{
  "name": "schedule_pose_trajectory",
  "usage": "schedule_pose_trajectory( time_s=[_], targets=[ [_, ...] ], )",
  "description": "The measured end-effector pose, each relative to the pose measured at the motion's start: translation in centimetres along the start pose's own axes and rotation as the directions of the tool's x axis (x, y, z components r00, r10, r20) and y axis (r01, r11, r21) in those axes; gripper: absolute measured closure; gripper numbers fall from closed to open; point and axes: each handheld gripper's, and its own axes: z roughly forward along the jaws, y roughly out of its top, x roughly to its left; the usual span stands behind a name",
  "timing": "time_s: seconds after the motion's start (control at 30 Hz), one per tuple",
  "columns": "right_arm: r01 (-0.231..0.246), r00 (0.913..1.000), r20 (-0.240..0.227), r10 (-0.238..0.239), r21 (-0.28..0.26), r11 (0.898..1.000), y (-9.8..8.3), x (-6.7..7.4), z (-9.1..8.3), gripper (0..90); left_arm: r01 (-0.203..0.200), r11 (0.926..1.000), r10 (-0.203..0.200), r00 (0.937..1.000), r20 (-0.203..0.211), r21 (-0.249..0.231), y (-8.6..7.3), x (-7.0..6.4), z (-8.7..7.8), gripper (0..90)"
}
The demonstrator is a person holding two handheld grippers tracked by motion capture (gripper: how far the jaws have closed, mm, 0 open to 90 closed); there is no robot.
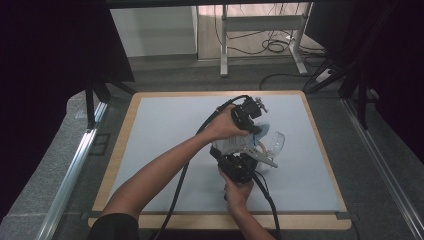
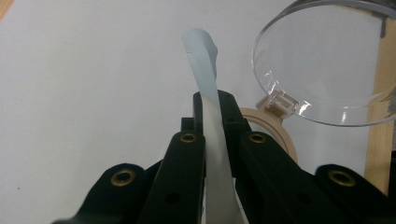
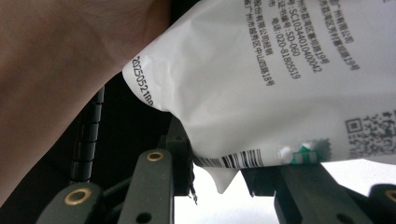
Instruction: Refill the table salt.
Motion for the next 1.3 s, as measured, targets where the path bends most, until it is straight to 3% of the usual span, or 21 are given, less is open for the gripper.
schedule_pose_trajectory(
  time_s=[0.83,1.03,1.3],
  targets=[
    [0.018,0.9998,0.001,-0.018,0.002,1.000,-0.43,-0.34,-0.07,67.4,-0.001,1.0000,0.001,1.0000,0.006,-0.005,-0.22,-0.04,0.26,89.6],
    [-0.013,0.9999,-0.003,0.013,-0.003,1.000,-0.30,-0.20,-0.18,67.4,-0.002,1.0000,0.002,1.0000,0.010,0.006,0.03,-0.08,0.19,89.6],
    [0.000,1.0000,0.002,0.000,-0.004,1.000,-0.03,-0.06,-0.32,67.5,-0.007,1.0000,0.007,0.9999,0.012,0.005,0.25,-0.17,0.14,89.6]
  ],
)
